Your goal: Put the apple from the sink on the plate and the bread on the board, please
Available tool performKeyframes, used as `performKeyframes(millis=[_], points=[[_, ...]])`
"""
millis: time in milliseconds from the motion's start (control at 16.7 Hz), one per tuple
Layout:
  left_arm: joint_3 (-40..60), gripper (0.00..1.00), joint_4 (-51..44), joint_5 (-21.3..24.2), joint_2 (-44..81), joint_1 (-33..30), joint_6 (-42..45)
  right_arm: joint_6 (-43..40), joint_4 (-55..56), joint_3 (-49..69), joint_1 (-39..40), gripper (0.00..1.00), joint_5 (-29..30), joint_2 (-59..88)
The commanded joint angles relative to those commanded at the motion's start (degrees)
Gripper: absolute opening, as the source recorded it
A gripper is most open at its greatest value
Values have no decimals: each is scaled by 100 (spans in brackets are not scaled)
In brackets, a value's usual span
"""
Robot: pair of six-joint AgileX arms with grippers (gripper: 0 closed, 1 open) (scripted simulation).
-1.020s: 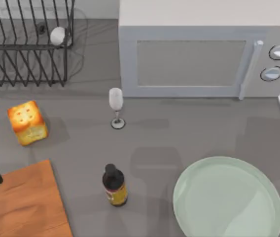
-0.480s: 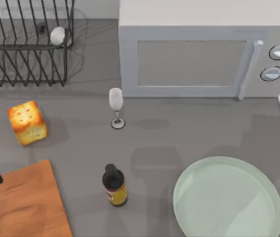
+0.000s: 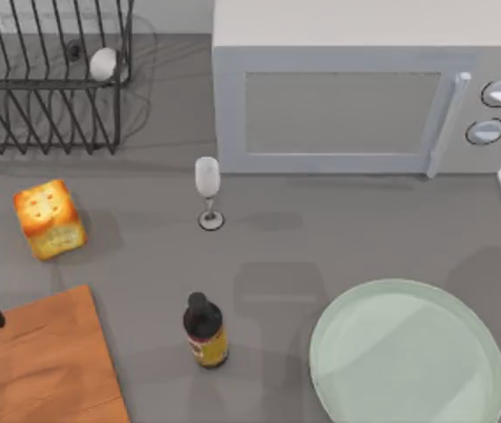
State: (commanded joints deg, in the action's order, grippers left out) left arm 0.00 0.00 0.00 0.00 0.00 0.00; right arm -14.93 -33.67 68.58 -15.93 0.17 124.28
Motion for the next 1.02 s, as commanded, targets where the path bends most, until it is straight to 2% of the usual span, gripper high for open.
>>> performKeyframes(millis=[240, 540, 1020], points=[[0, 100, 0, 0, 0, 0, 0, 13, 817, -320, -2, 100, 4, 546], [0, 100, 0, 0, 0, 0, 0, 14, 887, -349, -3, 100, 5, 601], [0, 100, 0, 0, 0, 0, 0, 14, 887, -349, -3, 40, 5, 601]])
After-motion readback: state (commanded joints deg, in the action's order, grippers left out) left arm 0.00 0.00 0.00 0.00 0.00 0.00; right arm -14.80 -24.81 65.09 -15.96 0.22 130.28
